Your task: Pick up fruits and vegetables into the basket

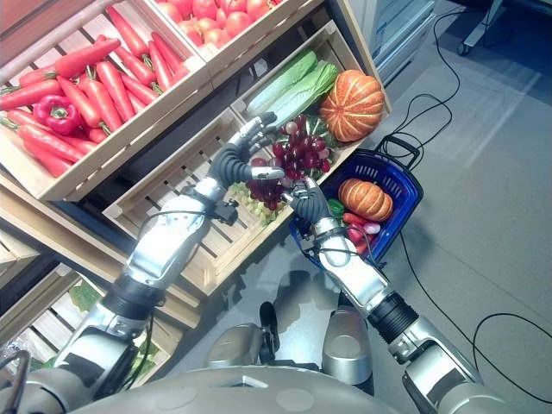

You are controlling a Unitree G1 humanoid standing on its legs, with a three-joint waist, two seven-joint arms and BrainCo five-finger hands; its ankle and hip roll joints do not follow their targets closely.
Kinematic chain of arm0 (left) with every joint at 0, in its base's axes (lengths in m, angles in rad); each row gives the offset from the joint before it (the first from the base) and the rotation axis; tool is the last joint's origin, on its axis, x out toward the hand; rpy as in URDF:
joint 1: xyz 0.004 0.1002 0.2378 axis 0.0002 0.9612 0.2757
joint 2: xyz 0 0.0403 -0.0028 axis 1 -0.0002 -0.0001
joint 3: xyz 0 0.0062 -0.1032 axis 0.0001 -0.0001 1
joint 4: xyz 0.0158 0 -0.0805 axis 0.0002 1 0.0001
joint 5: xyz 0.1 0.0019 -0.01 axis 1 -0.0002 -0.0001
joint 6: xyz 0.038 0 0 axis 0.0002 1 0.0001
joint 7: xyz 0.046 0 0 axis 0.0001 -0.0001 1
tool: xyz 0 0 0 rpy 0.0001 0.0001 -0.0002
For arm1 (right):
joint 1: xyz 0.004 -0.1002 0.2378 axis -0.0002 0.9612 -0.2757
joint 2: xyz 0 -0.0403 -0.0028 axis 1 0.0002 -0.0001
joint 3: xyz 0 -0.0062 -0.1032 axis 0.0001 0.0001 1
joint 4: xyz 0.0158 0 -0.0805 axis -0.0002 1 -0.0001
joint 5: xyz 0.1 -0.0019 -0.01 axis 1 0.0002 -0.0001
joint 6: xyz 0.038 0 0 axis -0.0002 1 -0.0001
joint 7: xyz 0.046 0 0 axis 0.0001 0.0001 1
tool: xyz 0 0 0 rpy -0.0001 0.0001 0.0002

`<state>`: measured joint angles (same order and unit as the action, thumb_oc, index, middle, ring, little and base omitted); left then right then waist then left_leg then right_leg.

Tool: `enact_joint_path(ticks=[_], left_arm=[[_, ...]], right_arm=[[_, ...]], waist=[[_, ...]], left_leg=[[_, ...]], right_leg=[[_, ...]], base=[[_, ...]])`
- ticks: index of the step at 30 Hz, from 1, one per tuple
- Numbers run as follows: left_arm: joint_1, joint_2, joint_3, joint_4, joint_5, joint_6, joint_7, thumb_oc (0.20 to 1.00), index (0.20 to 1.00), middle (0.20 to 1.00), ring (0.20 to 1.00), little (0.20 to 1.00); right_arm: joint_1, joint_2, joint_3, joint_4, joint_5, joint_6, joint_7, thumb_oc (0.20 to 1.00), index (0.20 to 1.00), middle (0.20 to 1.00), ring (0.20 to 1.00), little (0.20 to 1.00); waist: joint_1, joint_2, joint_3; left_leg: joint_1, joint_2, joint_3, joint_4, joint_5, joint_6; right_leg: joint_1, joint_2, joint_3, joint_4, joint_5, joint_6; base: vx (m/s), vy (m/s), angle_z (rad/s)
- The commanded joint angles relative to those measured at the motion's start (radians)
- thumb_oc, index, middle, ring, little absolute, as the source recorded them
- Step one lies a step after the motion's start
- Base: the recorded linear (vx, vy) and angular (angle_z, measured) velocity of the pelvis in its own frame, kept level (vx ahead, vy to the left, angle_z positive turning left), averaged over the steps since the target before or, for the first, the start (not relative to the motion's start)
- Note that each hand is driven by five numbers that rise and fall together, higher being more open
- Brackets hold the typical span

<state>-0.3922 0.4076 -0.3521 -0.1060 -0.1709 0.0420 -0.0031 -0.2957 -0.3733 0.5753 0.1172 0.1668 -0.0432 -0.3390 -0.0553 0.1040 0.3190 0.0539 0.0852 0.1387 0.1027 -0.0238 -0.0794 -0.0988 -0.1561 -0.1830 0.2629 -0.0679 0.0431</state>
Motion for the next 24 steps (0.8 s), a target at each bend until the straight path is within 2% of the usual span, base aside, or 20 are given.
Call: enact_joint_path(ticks=[1,5,8,12,18,24], left_arm=[[-0.066,0.052,0.019,-0.112,0.078,-0.189,0.056,1.0,1.0,1.0,1.0,1.0],[-0.091,0.054,0.043,-0.15,0.015,-0.241,0.095,1.0,1.0,1.0,1.0,1.0],[-0.102,0.033,0.048,-0.157,-0.051,-0.249,0.102,1.0,1.0,1.0,1.0,1.0],[-0.096,-0.001,0.042,-0.148,-0.13,-0.265,0.108,1.0,1.0,1.0,1.0,1.0],[-0.063,-0.037,0.043,-0.12,-0.155,-0.269,0.159,1.0,1.0,1.0,1.0,1.0],[-0.01,-0.066,0.033,-0.099,-0.204,-0.272,0.093,1.0,1.0,1.0,1.0,1.0]], right_arm=[[-0.053,0.046,-0.03,-0.072,0.01,-0.102,0.01,0.2,0.2,0.2,0.2,0.2],[-0.048,0.056,-0.04,-0.064,0.008,-0.115,-0.008,0.2,0.2,0.2,0.2,0.2],[-0.05,0.069,-0.05,-0.042,0.013,-0.139,-0.027,0.2,0.2,0.2,0.2,0.2],[-0.047,0.085,-0.081,0.033,0.029,-0.203,-0.044,0.2,0.2,0.2,0.2,0.2],[-0.018,0.079,-0.13,0.062,0.035,-0.239,-0.056,0.2,0.2,0.2,0.2,0.2],[0.021,0.069,-0.17,0.055,0.054,-0.269,-0.03,0.2,0.2,0.2,0.2,0.2]], waist=[[0.009,-0.026,-0.051],[0.008,-0.029,-0.054],[0.007,-0.031,-0.049],[0.004,-0.025,-0.04],[-0.005,-0.017,-0.034],[-0.009,-0.02,-0.03]], left_leg=[[-0.025,-0.016,-0.018,0.059,-0.091,0.039],[-0.025,-0.014,-0.017,0.05,-0.091,0.037],[-0.028,-0.012,-0.016,0.051,-0.093,0.034],[-0.032,-0.009,-0.017,0.055,-0.092,0.031],[-0.032,-0.008,-0.019,0.059,-0.089,0.029],[-0.032,-0.006,-0.017,0.063,-0.089,0.033]], right_leg=[[0.073,-0.059,0.023,-0.031,-0.062,0.075],[0.07,-0.06,0.021,-0.033,-0.063,0.078],[0.063,-0.06,0.018,-0.028,-0.066,0.078],[0.057,-0.06,0.015,-0.019,-0.068,0.074],[0.058,-0.06,0.017,-0.012,-0.071,0.071],[0.059,-0.059,0.017,-0.012,-0.068,0.068]], base=[[0.01,-0.001,-0.03],[0.0,0.0,0.0],[-0.03,-0.039,0.0],[0.0,0.0,0.0],[0.0,0.0,0.0],[0.0,0.0,0.0]])
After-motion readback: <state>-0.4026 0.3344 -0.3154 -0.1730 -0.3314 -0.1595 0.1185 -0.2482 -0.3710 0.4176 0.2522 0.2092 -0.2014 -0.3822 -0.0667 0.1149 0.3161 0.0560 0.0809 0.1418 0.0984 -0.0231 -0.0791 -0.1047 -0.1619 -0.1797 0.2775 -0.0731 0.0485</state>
